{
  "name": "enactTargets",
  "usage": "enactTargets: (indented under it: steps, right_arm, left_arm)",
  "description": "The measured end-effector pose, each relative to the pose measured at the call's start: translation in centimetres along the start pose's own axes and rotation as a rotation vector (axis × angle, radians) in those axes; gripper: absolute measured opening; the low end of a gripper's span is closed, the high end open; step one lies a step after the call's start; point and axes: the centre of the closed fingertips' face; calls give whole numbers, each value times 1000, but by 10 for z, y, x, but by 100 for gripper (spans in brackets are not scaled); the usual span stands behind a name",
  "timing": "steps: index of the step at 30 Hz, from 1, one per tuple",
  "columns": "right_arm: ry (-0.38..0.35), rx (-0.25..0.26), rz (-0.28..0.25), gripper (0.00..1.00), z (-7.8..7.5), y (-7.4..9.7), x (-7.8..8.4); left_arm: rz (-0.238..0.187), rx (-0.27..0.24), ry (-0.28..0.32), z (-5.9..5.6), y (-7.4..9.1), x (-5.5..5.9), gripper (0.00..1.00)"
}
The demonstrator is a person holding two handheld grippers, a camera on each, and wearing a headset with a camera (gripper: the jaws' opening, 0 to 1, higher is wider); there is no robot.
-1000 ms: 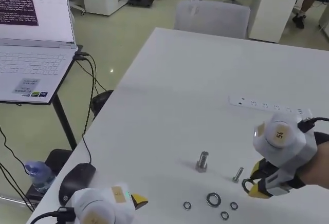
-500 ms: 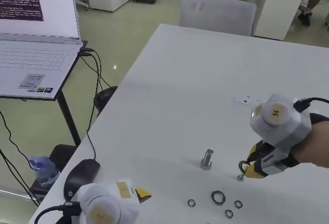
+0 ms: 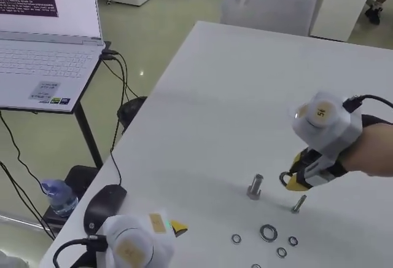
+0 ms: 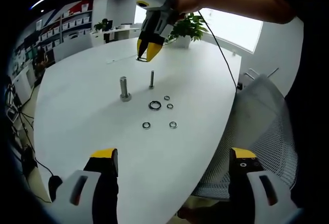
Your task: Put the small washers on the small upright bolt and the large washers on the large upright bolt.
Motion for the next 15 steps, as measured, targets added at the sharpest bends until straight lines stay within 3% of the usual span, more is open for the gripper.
enactTargets:
  steps: [3,15]
  right_arm:
    - [-5,2,-14,22,-4,-2,-7]
    - [14,1,16,22,-16,-19,-19]
  left_arm:
    - [-1,7,-2,0,-2,0,93]
    - [-11,9,1,3,-4,0,99]
Point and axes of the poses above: the centre of the closed fingertips' face, and the gripper's own axes: y roughly backward along the fingers, z roughly to its left, x roughly out of its underside, and after that the axes turned 5 degrees about -x, right-handed
